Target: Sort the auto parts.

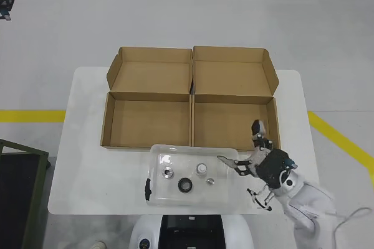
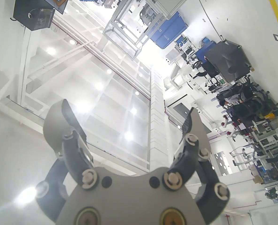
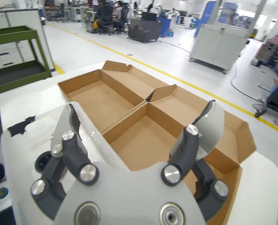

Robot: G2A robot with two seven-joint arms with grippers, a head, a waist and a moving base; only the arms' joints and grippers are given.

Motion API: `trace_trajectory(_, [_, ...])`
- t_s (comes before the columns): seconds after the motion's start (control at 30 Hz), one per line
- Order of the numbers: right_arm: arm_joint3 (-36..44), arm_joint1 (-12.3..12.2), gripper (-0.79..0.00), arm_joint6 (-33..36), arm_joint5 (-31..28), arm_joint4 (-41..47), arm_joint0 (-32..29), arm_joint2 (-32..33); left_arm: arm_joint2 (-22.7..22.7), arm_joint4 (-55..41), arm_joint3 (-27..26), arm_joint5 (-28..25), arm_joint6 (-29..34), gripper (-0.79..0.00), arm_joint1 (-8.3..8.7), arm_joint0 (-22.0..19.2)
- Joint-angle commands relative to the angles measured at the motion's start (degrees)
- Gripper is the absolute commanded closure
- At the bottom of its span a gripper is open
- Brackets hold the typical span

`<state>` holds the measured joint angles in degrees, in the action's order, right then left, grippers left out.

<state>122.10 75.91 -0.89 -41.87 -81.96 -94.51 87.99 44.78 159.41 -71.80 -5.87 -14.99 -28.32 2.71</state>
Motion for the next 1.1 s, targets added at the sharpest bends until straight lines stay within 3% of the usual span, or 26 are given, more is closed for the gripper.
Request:
trace_trajectory(0.0, [-0.76,-0.43,-0.785,2.54,-5.45,1.30,1.13,-0.05,0.00,0.00,0.00,0.00,0.01,-0.785,0.00,0.00])
trace_trajectory(0.23, [-3.45,-1.79,-0.785,11.60,-16.13,4.55,4.59,-0.99,0.00,0.00,0.00,0.00,0.01,-0.785,0.00,0.00])
trace_trajectory(0.87, [-4.39,-2.87,-0.785,14.67,-16.13,5.66,6.48,-3.18,0.00,0.00,0.00,0.00,0.01,-0.785,0.00,0.00])
trace_trajectory(1.07, [-3.80,-5.12,-0.785,19.09,-16.13,2.88,9.05,-10.61,0.00,0.00,0.00,0.00,0.01,-0.785,0.00,0.00])
